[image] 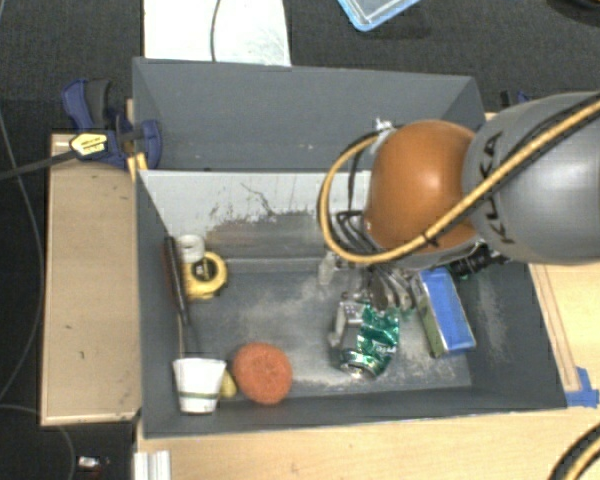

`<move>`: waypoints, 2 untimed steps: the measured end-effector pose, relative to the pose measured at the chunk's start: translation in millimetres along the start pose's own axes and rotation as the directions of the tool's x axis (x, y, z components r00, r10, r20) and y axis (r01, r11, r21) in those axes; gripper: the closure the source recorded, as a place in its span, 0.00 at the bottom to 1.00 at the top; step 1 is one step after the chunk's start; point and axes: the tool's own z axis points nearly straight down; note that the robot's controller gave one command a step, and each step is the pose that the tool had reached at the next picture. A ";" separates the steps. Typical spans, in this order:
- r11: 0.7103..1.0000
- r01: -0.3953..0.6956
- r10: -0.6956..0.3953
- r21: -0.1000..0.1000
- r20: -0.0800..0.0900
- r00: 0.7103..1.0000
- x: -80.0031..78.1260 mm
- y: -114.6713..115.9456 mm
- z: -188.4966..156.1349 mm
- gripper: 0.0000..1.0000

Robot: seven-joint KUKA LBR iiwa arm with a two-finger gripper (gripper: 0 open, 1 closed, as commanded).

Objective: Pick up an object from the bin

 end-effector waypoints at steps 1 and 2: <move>1.000 -0.002 0.002 -0.001 0.008 1.000 -1.9 -0.4 -4.1 0.00; 0.999 0.045 -0.045 0.000 0.008 0.999 28.5 -30.3 5.0 0.00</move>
Offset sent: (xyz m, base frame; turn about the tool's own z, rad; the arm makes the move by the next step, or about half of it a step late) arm -0.0390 -0.0413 -0.0083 -0.0601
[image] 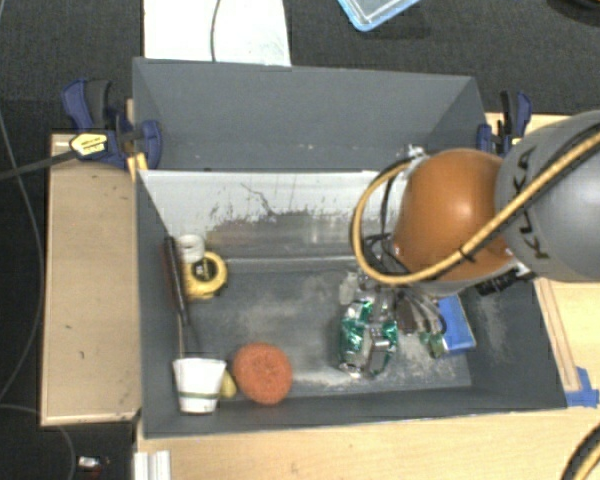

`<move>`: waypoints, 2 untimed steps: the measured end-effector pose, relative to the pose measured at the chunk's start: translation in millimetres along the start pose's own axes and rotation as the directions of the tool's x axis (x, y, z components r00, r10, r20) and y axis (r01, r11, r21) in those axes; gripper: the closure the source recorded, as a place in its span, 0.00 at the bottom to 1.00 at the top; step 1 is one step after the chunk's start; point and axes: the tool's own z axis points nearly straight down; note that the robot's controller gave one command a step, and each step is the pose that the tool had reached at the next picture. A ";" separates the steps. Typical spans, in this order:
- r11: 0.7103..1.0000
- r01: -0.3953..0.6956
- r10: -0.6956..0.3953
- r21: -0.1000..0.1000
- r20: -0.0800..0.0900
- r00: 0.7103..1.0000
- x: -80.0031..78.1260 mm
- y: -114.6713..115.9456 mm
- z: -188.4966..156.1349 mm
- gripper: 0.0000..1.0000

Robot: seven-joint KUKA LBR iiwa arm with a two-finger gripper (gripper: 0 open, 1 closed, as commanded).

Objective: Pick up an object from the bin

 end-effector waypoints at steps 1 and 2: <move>0.997 -0.082 0.082 -0.002 0.004 0.997 1.0 -34.2 19.5 0.00; 0.964 -0.267 0.267 -0.002 0.001 0.964 16.3 -49.7 44.6 0.00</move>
Offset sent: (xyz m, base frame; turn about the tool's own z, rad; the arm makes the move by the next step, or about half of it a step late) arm -0.0203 -0.0563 -0.0549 0.3033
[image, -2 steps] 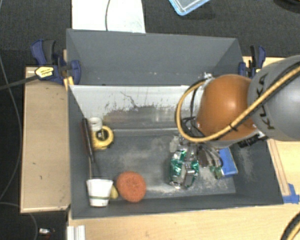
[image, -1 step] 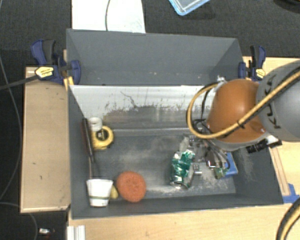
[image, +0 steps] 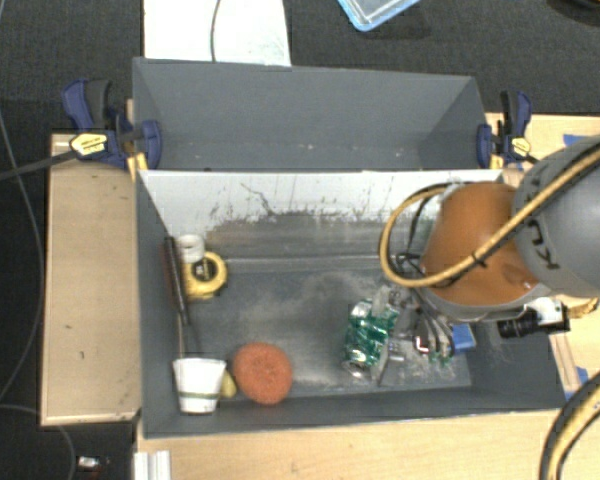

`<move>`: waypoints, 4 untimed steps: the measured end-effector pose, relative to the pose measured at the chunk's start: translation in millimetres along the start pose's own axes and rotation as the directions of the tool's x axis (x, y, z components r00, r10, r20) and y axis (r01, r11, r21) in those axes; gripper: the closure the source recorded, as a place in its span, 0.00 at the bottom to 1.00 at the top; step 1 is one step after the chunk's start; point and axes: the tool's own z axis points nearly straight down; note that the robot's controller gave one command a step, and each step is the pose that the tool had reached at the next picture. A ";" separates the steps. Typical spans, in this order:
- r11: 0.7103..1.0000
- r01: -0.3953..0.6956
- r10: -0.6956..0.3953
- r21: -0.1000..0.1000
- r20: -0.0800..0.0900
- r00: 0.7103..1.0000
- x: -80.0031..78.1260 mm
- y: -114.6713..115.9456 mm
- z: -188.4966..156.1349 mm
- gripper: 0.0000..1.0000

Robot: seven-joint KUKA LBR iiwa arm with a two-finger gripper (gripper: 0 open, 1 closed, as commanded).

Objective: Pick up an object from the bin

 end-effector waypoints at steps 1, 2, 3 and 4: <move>0.972 0.235 -0.235 0.000 0.016 0.972 -22.2 -15.5 14.7 0.00; 0.965 0.263 -0.263 -0.003 0.033 0.964 -19.7 -20.9 22.4 0.00; 0.890 0.456 -0.455 0.008 0.060 0.888 -38.0 -8.6 31.0 1.00; 0.891 0.454 -0.454 0.008 0.060 0.889 -38.0 -8.5 31.0 1.00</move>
Offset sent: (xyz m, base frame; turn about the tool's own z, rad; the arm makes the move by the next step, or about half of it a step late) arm -0.0018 -0.0325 -0.0414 -0.0827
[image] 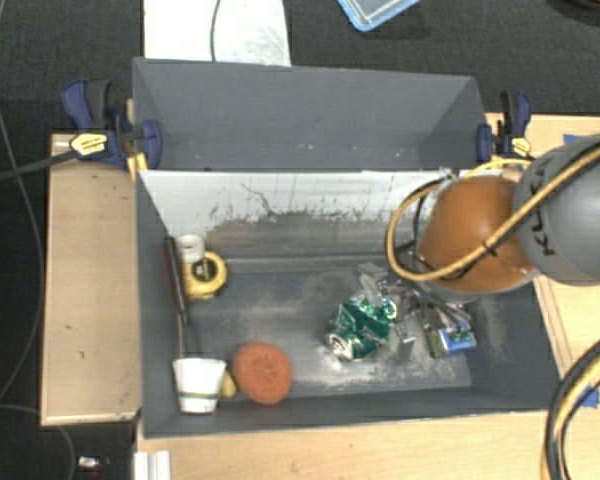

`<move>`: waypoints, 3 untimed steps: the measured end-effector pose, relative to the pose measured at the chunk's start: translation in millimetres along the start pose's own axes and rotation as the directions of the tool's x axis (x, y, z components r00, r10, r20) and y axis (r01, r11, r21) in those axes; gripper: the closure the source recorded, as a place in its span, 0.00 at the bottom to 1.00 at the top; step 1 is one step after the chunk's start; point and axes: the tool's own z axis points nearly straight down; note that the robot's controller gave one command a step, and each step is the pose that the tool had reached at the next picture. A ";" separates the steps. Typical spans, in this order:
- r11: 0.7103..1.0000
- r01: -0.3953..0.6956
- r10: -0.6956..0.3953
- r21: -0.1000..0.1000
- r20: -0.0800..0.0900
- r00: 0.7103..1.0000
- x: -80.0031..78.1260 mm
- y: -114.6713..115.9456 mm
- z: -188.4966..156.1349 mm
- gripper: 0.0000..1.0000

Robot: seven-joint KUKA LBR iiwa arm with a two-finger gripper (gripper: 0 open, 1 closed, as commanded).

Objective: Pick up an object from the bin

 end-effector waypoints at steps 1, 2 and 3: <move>0.967 -0.253 0.253 -0.007 0.027 0.967 13.8 -5.9 -0.6 1.00; 0.976 -0.216 0.216 -0.002 0.014 0.976 7.7 -7.1 5.9 1.00; 1.000 0.018 -0.018 0.003 0.016 1.000 7.5 -11.9 -16.0 1.00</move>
Offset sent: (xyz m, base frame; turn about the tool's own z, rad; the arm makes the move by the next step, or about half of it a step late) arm 0.0061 -0.0045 -0.0105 -0.0485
